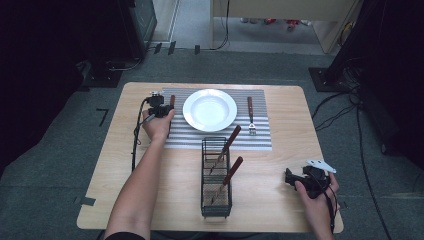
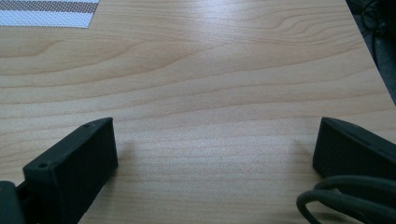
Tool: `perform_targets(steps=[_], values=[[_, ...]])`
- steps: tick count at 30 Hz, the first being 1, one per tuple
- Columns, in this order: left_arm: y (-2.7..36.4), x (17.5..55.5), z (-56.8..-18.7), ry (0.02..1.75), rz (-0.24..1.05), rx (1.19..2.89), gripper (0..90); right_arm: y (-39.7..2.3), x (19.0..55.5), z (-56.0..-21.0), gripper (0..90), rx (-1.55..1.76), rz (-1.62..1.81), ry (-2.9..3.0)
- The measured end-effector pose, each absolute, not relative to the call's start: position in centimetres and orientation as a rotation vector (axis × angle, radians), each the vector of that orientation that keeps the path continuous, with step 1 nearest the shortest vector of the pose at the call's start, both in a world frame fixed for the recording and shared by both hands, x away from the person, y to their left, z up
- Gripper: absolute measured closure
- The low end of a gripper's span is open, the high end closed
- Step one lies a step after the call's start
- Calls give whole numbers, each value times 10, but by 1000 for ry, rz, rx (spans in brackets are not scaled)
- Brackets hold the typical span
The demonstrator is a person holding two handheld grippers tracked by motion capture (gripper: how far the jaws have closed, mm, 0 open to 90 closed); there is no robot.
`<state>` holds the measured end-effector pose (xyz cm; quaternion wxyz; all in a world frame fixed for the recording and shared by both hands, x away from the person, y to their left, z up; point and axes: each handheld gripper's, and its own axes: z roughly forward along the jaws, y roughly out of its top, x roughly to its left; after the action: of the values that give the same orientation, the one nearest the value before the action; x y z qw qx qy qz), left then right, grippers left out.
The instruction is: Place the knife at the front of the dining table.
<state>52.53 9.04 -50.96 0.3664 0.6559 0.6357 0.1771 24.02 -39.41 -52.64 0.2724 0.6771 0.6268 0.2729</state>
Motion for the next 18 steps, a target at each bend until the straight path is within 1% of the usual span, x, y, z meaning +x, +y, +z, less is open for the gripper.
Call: perform_targets(steps=[5,9,18], values=[[91,528,-510,1661,446,1650,780,-394,240,-526,0,1822,735,1687],[91,531,-510,1700,404,1589,780,-394,240,-526,0,1822,735,1687],[91,533,-511,1718,399,1563,780,-394,240,-526,0,1823,735,1687]])
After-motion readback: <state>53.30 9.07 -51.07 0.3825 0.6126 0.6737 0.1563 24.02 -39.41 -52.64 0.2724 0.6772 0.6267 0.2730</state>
